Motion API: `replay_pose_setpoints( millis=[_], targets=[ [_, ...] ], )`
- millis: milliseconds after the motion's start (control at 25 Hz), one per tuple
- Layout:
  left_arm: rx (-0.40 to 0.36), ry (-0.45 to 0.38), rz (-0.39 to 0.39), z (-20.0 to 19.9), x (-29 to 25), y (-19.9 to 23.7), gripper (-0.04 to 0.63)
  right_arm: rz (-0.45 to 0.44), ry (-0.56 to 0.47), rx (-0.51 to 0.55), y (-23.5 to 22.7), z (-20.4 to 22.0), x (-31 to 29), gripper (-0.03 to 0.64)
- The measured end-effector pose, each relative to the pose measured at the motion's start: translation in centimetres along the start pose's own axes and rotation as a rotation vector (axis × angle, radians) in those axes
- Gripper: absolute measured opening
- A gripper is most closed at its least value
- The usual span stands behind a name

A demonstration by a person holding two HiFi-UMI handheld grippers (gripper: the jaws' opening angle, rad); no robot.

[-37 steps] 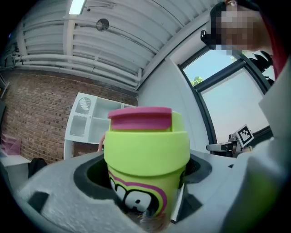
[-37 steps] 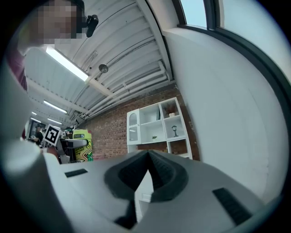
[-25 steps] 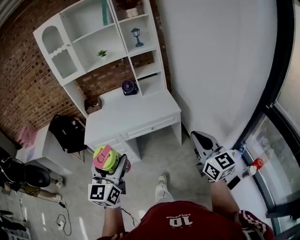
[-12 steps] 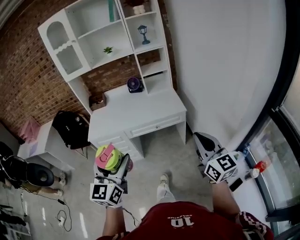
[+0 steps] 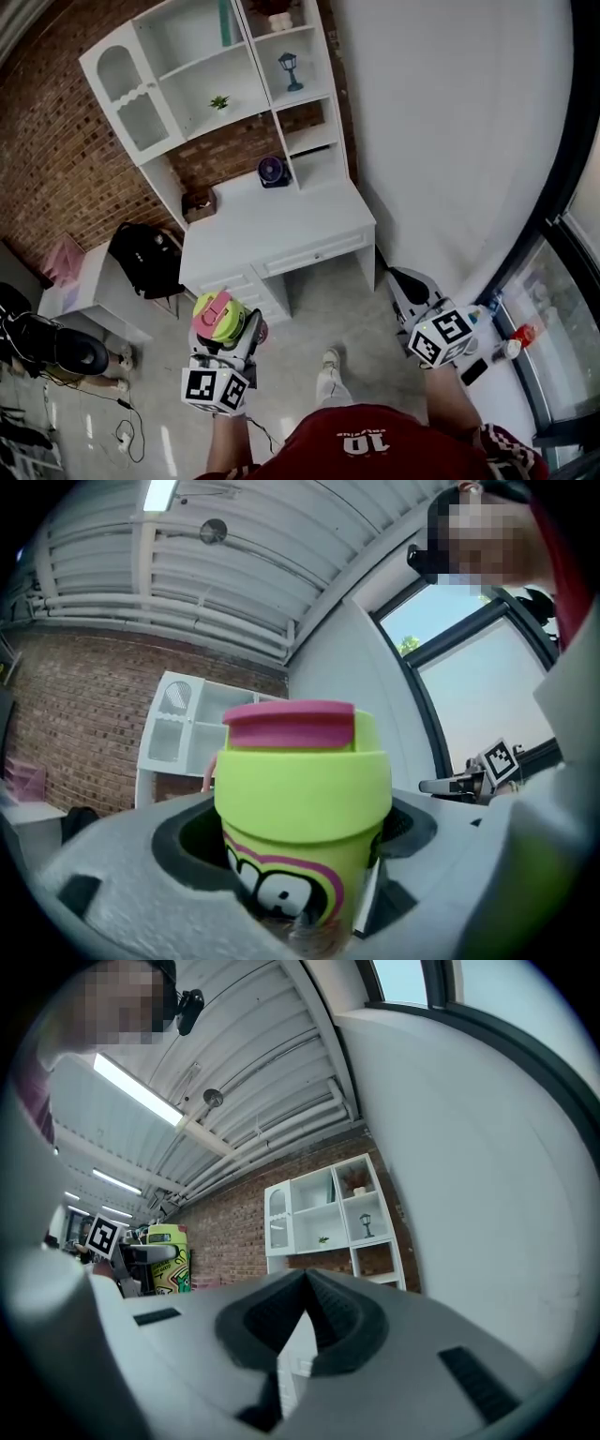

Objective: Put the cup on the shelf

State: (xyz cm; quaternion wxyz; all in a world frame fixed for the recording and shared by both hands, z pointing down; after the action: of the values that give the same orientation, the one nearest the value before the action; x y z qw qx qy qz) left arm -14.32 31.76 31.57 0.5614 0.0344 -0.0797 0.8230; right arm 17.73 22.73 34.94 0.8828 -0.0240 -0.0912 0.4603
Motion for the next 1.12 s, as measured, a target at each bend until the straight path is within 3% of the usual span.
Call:
replay_pose_setpoints(
  millis=[560, 1120],
  targets=[
    [-0.003, -0.012, 0.034, 0.6, -4.9, 1.5, 0.421, 0.014, -0.002, 0.009, -2.6, -0.1, -3.2, 0.005],
    [0.044, -0.016, 0.065, 2.9, -15.4, 8.7, 0.422, 0.033, 0.02, 0.03, -5.9, -0.7, -14.2, 0.005]
  ],
)
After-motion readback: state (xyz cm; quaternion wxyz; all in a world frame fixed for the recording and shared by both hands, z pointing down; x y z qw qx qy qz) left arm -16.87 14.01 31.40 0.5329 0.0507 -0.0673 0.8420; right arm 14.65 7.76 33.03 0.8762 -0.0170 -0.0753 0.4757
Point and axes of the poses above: the fingertips, and each gripper's own axes: x backward along the fingers, y to its left, z out of its underside, the point moved 4 cm from there along x, backward along the fingers, and after that the axes turned 8 degrees about z, right-handed, at the moved point
